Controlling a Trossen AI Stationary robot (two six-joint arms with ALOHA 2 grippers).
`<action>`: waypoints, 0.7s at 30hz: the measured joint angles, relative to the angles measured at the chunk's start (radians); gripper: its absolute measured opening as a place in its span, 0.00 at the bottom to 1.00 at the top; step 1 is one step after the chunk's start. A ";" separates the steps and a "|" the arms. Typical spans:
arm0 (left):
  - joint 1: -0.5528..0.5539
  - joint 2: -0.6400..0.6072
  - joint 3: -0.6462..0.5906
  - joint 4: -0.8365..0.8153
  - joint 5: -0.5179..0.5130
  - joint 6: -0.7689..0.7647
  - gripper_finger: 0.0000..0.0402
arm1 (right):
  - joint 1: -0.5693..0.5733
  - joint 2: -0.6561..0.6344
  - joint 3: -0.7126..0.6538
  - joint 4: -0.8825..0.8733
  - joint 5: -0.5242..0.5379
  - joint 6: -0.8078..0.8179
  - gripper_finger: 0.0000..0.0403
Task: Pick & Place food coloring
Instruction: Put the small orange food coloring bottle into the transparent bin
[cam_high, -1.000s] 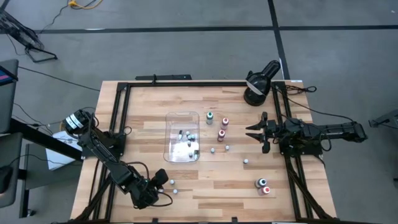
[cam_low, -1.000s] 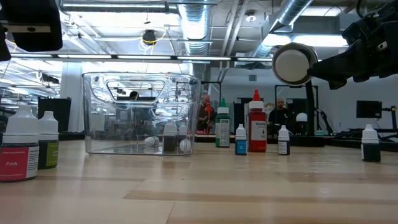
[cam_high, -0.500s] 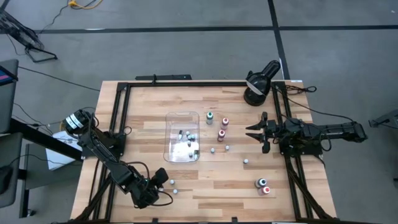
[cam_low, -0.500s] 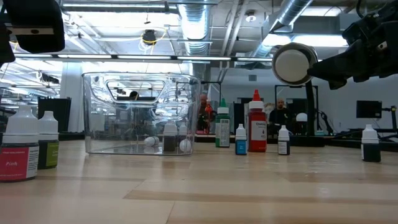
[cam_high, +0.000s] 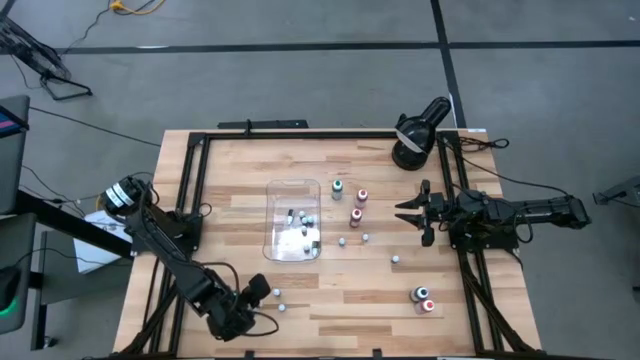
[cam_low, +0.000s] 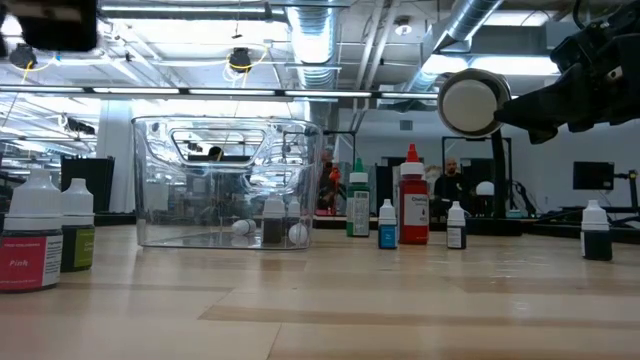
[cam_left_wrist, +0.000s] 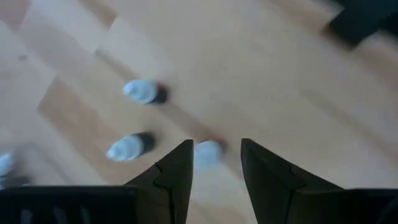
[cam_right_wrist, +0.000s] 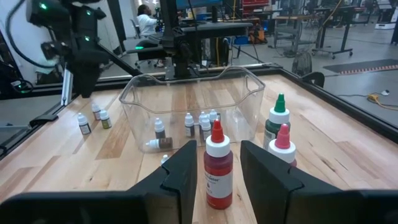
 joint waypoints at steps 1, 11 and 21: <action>-0.003 0.000 0.019 -0.018 0.023 -0.015 0.32 | 0.000 0.000 0.000 0.000 0.000 0.000 0.28; -0.006 0.000 0.178 -0.158 0.101 -0.045 0.32 | 0.000 0.000 0.000 0.000 0.000 0.000 0.28; 0.002 0.141 0.341 -0.245 0.083 -0.071 0.32 | 0.000 0.000 0.000 0.000 0.000 0.000 0.28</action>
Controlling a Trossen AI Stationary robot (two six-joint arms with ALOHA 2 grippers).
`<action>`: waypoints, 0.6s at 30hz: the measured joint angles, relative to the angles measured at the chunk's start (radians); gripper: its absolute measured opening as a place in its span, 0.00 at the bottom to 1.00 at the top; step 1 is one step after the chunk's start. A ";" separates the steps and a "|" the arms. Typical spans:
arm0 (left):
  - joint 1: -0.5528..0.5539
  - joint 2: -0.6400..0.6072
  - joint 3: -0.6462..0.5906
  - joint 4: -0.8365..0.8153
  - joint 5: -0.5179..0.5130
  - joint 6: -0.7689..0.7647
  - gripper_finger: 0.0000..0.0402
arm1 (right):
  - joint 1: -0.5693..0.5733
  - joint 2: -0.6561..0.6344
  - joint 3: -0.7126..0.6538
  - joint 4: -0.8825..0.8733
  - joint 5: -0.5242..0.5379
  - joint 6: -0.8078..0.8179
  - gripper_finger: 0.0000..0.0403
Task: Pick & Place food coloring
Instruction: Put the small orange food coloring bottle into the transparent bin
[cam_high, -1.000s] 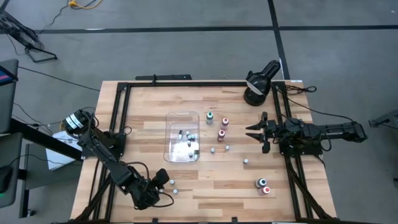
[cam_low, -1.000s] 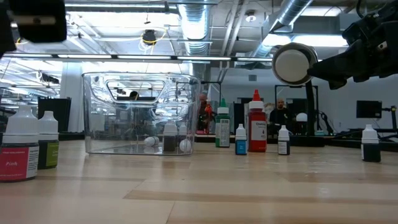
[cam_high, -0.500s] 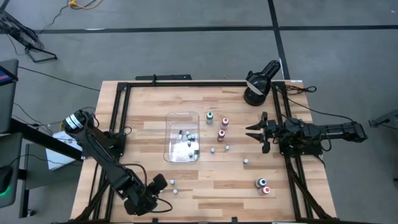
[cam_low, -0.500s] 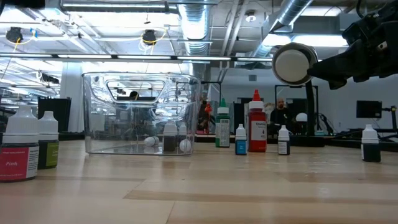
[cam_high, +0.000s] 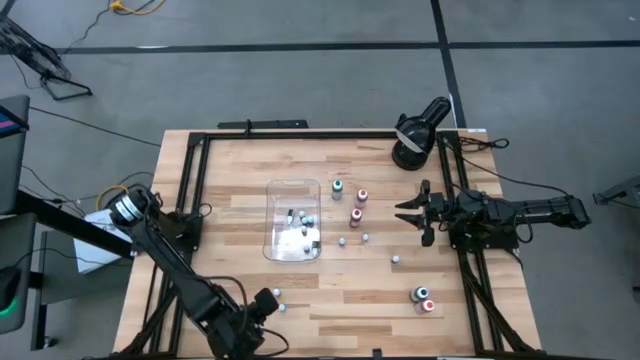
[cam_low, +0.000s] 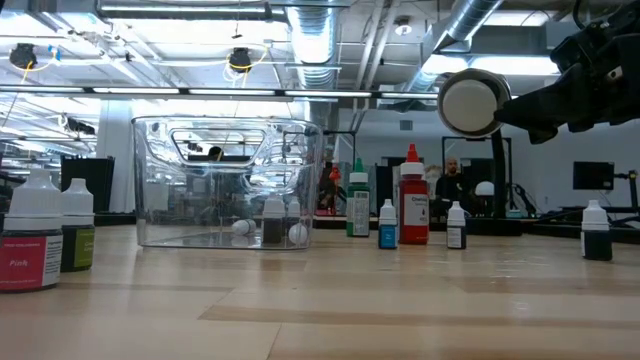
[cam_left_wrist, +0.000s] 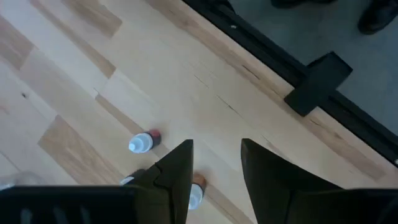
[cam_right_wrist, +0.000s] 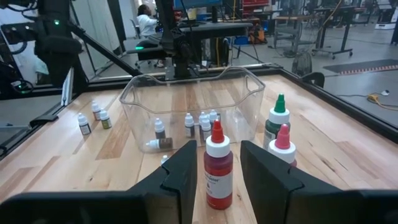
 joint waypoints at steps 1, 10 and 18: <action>0.000 0.004 0.006 -0.008 0.001 0.000 0.32 | 0.000 0.000 0.000 -0.001 0.000 0.000 0.28; 0.025 0.006 0.000 -0.097 -0.008 0.000 0.32 | 0.000 0.000 0.000 0.000 0.000 0.000 0.28; 0.043 0.006 -0.130 -0.003 -0.063 -0.001 0.32 | 0.000 0.000 0.000 0.000 0.000 0.000 0.28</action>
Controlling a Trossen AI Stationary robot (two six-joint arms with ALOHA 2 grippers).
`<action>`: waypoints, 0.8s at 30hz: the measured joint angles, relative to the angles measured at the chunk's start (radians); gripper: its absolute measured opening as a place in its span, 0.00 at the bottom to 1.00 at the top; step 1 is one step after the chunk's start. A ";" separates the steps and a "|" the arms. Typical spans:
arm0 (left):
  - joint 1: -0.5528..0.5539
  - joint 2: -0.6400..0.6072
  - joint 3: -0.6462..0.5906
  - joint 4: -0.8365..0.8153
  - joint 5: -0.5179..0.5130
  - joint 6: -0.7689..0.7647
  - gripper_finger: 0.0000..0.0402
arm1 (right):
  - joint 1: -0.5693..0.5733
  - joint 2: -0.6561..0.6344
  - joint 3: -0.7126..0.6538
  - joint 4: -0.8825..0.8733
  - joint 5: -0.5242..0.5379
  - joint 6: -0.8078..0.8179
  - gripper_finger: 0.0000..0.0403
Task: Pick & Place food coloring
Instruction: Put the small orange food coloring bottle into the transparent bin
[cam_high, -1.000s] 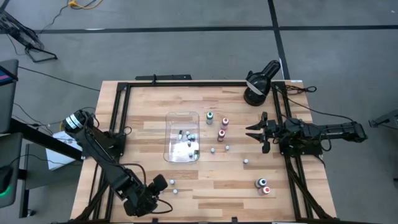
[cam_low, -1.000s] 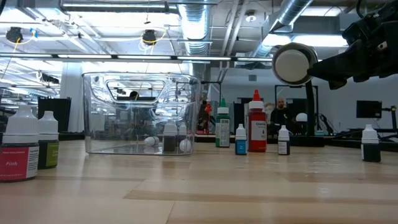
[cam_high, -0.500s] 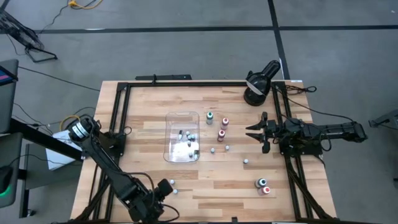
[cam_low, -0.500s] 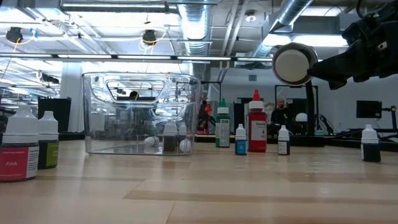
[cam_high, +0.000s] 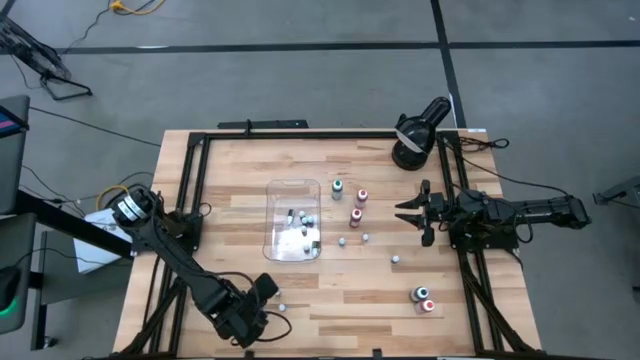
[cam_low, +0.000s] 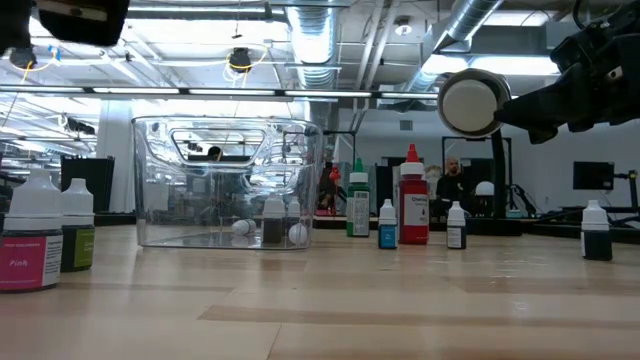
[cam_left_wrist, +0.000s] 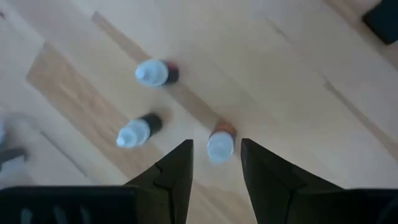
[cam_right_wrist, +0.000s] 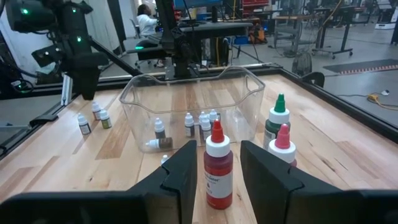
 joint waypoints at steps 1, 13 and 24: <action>-0.001 0.000 -0.008 0.016 -0.005 0.000 0.32 | 0.000 0.000 0.000 0.000 0.000 0.000 0.28; 0.017 -0.002 -0.036 0.042 0.014 0.000 0.32 | 0.000 0.000 0.000 0.000 0.000 0.000 0.28; 0.015 -0.002 -0.165 0.183 0.037 -0.030 0.32 | 0.000 0.000 0.000 0.000 0.000 0.000 0.28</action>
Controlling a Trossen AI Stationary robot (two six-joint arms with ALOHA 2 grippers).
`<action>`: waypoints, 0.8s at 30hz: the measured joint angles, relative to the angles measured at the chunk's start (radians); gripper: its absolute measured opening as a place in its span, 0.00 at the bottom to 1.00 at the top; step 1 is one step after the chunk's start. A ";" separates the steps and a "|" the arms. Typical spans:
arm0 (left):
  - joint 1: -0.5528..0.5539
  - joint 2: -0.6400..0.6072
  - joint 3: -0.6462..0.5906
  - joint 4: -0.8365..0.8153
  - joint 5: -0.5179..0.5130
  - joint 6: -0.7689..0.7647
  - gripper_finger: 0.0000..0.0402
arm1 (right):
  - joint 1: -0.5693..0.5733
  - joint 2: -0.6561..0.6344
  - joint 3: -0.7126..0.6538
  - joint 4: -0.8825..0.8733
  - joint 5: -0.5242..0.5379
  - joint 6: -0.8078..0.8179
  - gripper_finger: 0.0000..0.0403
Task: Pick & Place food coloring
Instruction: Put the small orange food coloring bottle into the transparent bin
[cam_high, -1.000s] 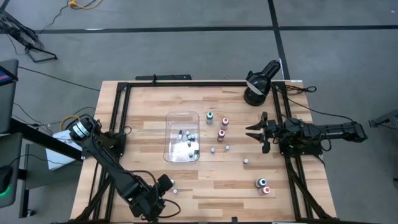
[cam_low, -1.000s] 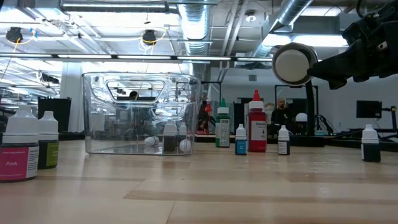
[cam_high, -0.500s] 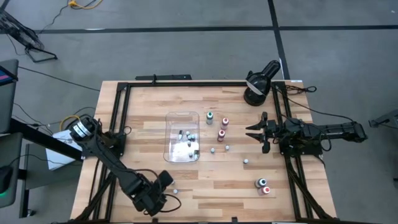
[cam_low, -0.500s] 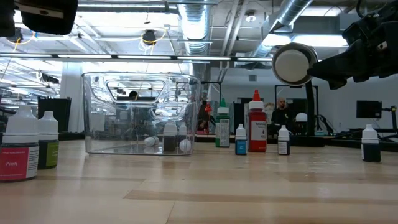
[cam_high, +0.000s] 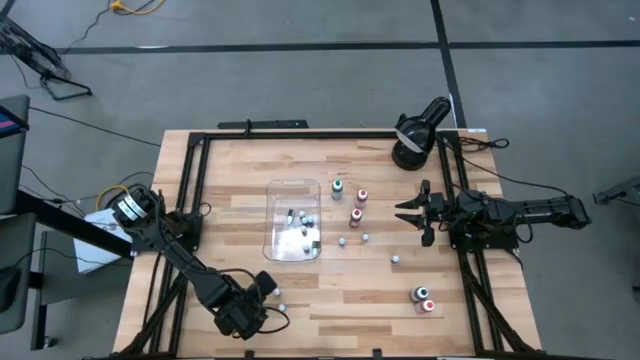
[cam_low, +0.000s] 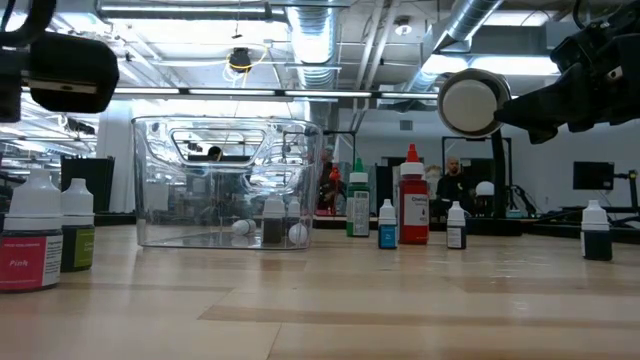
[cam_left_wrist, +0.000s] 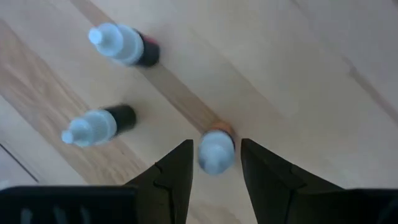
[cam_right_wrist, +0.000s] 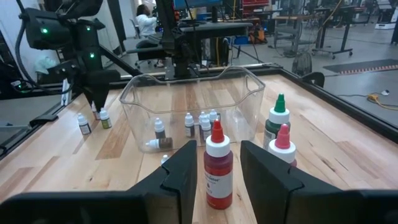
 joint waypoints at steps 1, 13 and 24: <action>-0.001 0.000 -0.001 0.009 -0.001 -0.006 0.32 | 0.000 0.000 0.000 0.000 0.000 0.000 0.28; -0.002 0.000 -0.001 0.030 -0.001 -0.016 0.30 | 0.000 0.000 0.000 0.000 0.000 0.000 0.28; -0.010 -0.001 0.000 0.033 -0.005 -0.015 0.13 | 0.000 0.000 0.000 0.000 0.000 0.000 0.28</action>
